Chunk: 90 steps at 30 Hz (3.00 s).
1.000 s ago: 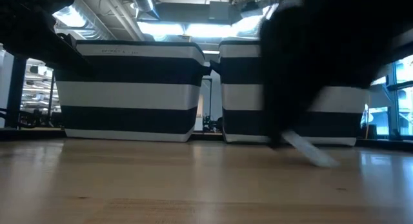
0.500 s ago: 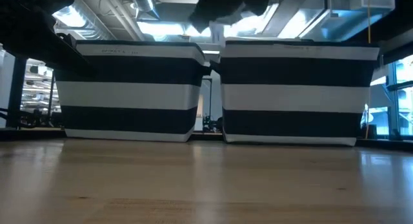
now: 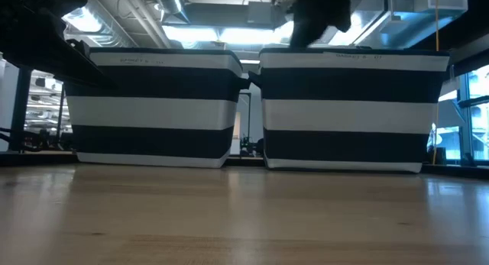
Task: Sort clothes
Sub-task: Put the black underwear into the left laundry organizer, then return to Home Position
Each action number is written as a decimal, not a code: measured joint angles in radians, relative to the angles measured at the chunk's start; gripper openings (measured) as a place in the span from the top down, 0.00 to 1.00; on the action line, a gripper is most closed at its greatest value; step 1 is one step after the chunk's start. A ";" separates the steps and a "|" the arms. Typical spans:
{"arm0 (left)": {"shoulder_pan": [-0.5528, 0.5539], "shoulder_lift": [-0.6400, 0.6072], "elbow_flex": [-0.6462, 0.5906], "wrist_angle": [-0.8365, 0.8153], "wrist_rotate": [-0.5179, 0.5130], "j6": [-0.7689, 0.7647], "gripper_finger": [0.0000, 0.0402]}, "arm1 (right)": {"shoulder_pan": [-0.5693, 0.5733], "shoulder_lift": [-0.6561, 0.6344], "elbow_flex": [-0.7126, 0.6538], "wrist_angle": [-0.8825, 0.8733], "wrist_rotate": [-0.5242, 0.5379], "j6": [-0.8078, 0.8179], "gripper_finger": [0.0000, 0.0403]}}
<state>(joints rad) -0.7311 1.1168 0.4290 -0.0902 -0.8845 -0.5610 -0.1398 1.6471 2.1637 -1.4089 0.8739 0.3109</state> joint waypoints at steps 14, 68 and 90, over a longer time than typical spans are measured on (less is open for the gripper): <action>0.000 0.000 0.000 0.000 0.000 0.000 0.44 | -0.263 0.000 -0.255 -0.013 -0.112 0.174 0.86; 0.504 -0.199 0.000 0.056 0.638 0.542 0.46 | 0.510 -0.403 -0.998 0.712 -0.554 0.010 0.61; 0.590 -0.668 -0.054 -0.114 0.812 0.565 0.94 | 0.217 -1.023 -1.862 1.584 -0.963 -0.146 0.79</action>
<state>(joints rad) -0.1411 0.4489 0.3753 -0.2046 -0.0728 0.0040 0.0768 0.6244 0.3021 0.1750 -0.0889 0.1651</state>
